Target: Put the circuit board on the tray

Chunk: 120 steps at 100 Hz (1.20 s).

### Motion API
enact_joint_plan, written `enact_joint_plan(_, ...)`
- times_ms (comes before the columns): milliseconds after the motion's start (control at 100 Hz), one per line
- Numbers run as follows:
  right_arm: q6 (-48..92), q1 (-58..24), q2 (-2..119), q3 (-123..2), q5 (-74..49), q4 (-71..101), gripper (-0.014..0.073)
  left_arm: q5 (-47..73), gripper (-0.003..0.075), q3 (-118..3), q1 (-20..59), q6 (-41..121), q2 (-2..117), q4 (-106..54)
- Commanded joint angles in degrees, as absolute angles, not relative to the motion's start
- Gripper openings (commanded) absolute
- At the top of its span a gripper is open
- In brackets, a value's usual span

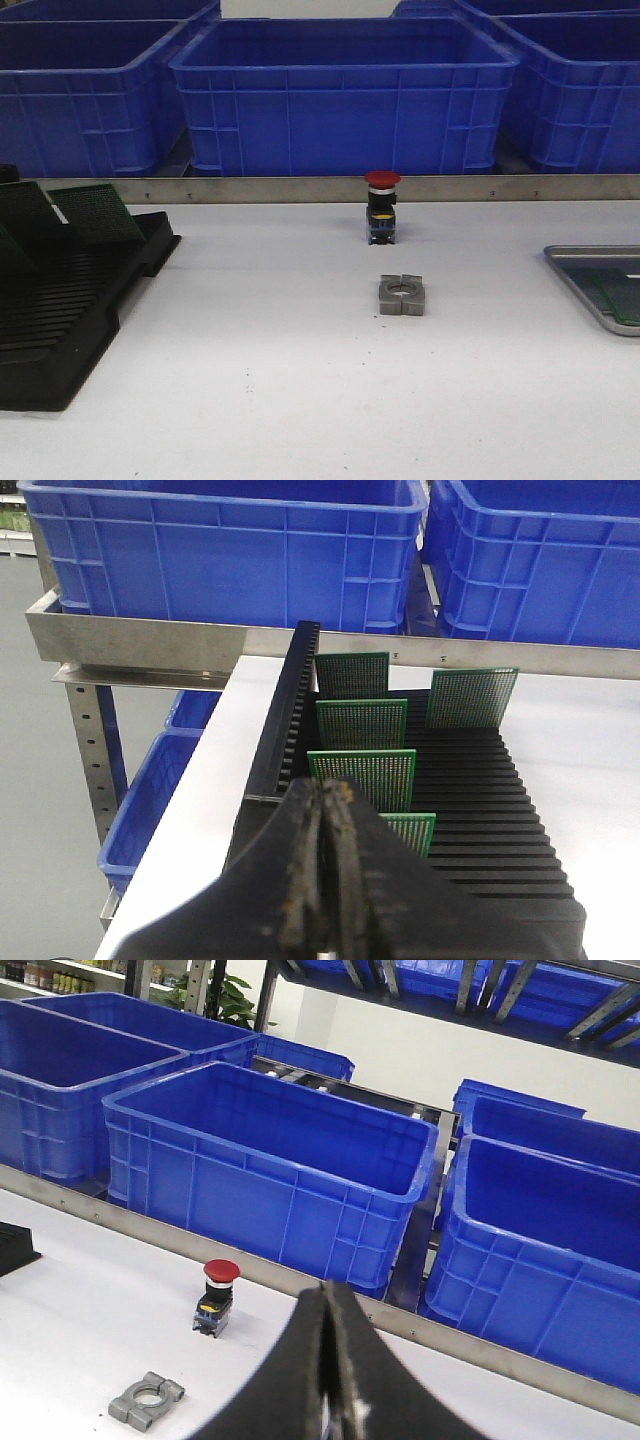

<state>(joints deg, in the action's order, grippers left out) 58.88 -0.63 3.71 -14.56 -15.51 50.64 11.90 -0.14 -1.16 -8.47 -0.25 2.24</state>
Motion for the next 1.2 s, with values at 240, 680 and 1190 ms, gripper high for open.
enact_joint_plan(240,59.4,-0.7,4.3,-16.1,-11.9,51.9,-0.0059,7.5,-0.0017,1.5,-1.1,-9.0,-2.2,1.8)
enact_joint_plan(680,24.8,1.5,4.3,-7.7,1.3,19.6,-0.0059,7.5,-0.0017,1.5,-1.1,-9.0,-2.2,1.8)
enact_joint_plan(1190,-9.0,1.8,-1.8,1.7,-2.2,-8.6,-0.0059,7.4,-0.0017,1.5,-1.1,-9.0,-2.1,1.8)
